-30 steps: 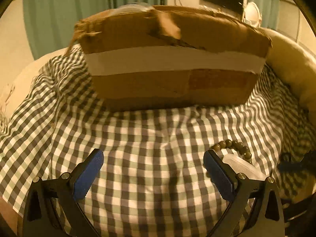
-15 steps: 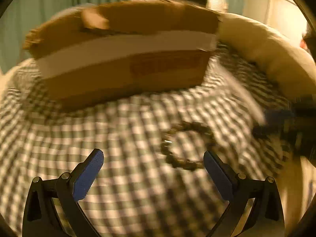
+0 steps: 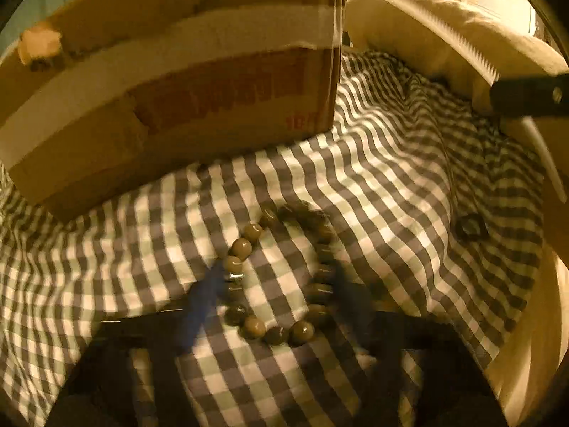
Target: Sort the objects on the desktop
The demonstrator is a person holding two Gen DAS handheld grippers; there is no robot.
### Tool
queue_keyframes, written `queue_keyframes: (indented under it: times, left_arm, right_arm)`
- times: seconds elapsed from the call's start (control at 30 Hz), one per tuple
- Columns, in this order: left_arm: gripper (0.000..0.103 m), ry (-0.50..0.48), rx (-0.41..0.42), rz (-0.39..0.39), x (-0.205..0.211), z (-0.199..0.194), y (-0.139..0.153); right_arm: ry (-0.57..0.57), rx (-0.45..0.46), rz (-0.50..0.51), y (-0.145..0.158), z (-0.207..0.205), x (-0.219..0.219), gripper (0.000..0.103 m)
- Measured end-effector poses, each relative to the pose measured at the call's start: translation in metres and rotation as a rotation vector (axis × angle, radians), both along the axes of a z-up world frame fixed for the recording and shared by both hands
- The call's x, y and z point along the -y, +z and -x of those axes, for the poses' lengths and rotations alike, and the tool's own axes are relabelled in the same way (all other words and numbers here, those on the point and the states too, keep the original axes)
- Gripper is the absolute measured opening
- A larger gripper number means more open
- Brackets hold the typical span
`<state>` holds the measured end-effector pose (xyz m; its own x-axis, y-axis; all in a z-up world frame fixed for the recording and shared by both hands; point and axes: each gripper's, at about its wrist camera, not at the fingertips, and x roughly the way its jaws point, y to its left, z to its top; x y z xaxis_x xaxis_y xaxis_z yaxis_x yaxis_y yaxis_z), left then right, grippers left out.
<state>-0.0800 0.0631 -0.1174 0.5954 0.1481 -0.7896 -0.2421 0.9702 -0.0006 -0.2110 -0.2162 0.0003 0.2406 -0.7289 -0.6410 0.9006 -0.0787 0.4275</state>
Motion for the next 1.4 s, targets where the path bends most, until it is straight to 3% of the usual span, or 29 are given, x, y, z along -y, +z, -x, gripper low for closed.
queue_keyframes:
  times: [0.03, 0.2, 0.23, 0.27, 0.43, 0.53, 0.63, 0.7, 0.77, 0.87, 0.93, 1.0, 1.03, 1.4]
  left_arm:
    - [0.024, -0.005, 0.002, 0.018, -0.001, -0.001, 0.004]
    - [0.023, 0.005, 0.022, 0.045, -0.006, 0.007, 0.015]
    - [0.017, 0.008, 0.032, 0.045, -0.007, 0.009, 0.019]
    - [0.002, 0.013, 0.045, 0.049, -0.009, 0.013, 0.024]
    - [0.002, 0.029, 0.128, 0.083, -0.011, 0.030, 0.061]
    - [0.002, 0.024, 0.109, 0.089, -0.009, 0.031, 0.073]
    - [0.007, 0.027, 0.081, 0.075, -0.007, 0.032, 0.070]
    - [0.024, 0.033, 0.037, 0.070, -0.007, 0.031, 0.059]
    - [0.054, 0.045, -0.004, 0.060, -0.007, 0.027, 0.044]
    - [0.056, 0.084, -0.024, 0.041, -0.013, 0.022, 0.023]
    - [0.055, 0.095, -0.043, 0.083, -0.020, 0.016, 0.009]
    - [0.036, 0.086, -0.003, 0.055, -0.018, 0.016, 0.004]
    - [0.012, 0.073, 0.008, 0.048, -0.017, 0.016, 0.004]
    - [0.011, 0.108, 0.189, 0.103, -0.025, 0.043, 0.067]
  right_arm:
    - [-0.002, 0.004, 0.000, -0.001, 0.000, 0.000, 0.026]
    - [0.001, 0.014, 0.017, 0.003, 0.000, -0.007, 0.026]
    - [-0.005, 0.018, 0.024, 0.003, 0.001, -0.009, 0.026]
    - [-0.008, 0.022, 0.028, 0.004, 0.002, -0.011, 0.026]
    - [-0.021, 0.042, 0.065, 0.010, 0.004, -0.029, 0.026]
    - [-0.022, 0.066, 0.094, 0.015, 0.002, -0.043, 0.026]
    - [-0.032, 0.082, 0.112, 0.017, 0.002, -0.053, 0.026]
    - [-0.032, 0.086, 0.118, 0.017, 0.001, -0.055, 0.026]
    - [-0.032, 0.082, 0.118, 0.016, 0.000, -0.055, 0.026]
    - [-0.026, 0.076, 0.113, 0.014, -0.002, -0.049, 0.026]
    - [-0.012, 0.075, 0.107, 0.011, -0.005, -0.044, 0.026]
    - [0.000, 0.069, 0.099, 0.009, -0.008, -0.039, 0.026]
    - [0.005, 0.066, 0.095, 0.008, -0.009, -0.036, 0.026]
    - [0.014, 0.071, 0.117, 0.016, -0.014, -0.038, 0.026]
